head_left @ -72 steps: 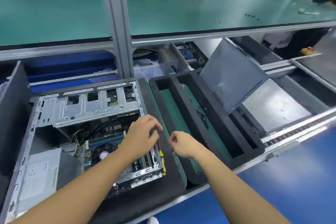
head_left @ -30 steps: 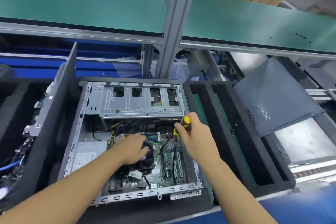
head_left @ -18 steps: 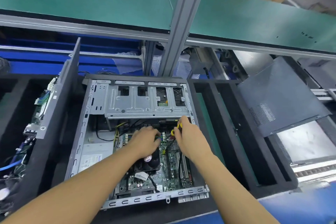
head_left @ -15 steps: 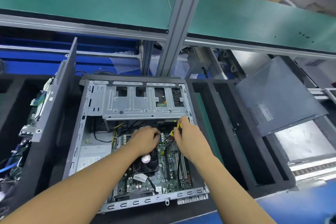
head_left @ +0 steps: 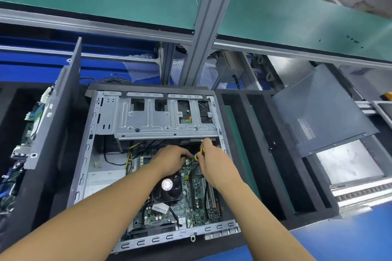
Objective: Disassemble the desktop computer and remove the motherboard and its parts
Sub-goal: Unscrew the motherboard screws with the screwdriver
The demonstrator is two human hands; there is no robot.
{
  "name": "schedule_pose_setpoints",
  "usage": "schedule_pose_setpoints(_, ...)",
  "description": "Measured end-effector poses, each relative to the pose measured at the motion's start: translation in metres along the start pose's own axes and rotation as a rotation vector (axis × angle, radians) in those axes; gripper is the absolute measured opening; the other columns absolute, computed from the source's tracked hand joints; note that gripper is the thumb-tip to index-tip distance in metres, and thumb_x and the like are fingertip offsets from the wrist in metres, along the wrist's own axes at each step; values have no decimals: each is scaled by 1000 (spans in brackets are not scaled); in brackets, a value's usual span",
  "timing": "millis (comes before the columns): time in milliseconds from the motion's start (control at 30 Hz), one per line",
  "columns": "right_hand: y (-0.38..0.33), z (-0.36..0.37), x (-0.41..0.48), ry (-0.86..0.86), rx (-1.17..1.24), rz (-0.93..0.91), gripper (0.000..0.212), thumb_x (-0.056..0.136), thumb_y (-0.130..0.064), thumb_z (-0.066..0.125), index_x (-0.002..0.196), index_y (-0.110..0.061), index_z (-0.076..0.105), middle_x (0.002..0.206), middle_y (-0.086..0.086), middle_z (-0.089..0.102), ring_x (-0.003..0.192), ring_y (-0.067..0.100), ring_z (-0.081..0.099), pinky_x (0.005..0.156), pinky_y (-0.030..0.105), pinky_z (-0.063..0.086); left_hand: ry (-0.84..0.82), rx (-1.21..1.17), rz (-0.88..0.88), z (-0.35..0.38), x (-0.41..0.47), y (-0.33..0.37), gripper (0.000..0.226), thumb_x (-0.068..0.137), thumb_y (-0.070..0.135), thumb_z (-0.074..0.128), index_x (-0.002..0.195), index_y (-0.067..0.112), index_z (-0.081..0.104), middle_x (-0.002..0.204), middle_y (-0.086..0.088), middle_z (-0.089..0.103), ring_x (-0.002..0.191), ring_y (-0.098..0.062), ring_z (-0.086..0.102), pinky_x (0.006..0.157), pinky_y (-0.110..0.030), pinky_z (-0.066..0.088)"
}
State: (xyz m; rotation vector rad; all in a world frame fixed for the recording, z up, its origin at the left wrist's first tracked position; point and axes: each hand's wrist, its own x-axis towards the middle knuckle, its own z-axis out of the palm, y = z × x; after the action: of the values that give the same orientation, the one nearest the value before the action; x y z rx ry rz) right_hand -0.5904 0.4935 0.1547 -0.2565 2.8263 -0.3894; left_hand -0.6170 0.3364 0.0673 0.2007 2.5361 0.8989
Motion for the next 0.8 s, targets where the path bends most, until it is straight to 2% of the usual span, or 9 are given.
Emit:
schedule_pose_setpoints(233, 2, 0, -1, 5, -8, -20, 14, 104, -29, 42, 106, -15, 38, 78, 0, 54, 65, 24, 52, 53, 34, 35, -6, 38, 5, 3, 1, 0, 43, 95, 15, 44, 122, 39, 67, 121, -6, 67, 102, -25, 62, 80, -30, 44)
schedule_pose_setpoints(400, 3, 1, -1, 8, -14, -21, 15, 104, -30, 41, 108, -16, 39, 77, -1, 54, 63, 22, 52, 48, 30, 32, -24, 52, 11, 4, 3, -3, 45, 95, 16, 43, 126, 40, 64, 131, -6, 62, 118, -26, 55, 93, -35, 46)
schedule_pose_setpoints(633, 5, 3, 0, -3, -26, -26, 13, 105, -29, 41, 106, -17, 37, 75, -2, 54, 62, 21, 53, 47, 29, 32, -35, 58, 35, 4, 2, -5, 40, 95, 18, 46, 113, 44, 70, 132, 0, 62, 123, -25, 53, 102, -35, 43)
schedule_pose_setpoints(800, 1, 0, -1, -18, -30, -34, 15, 105, -29, 41, 108, -14, 39, 78, 1, 56, 63, 23, 53, 50, 32, 36, -27, 45, 40, 5, 3, -5, 39, 95, 18, 47, 114, 43, 70, 128, 0, 64, 120, -24, 55, 101, -35, 44)
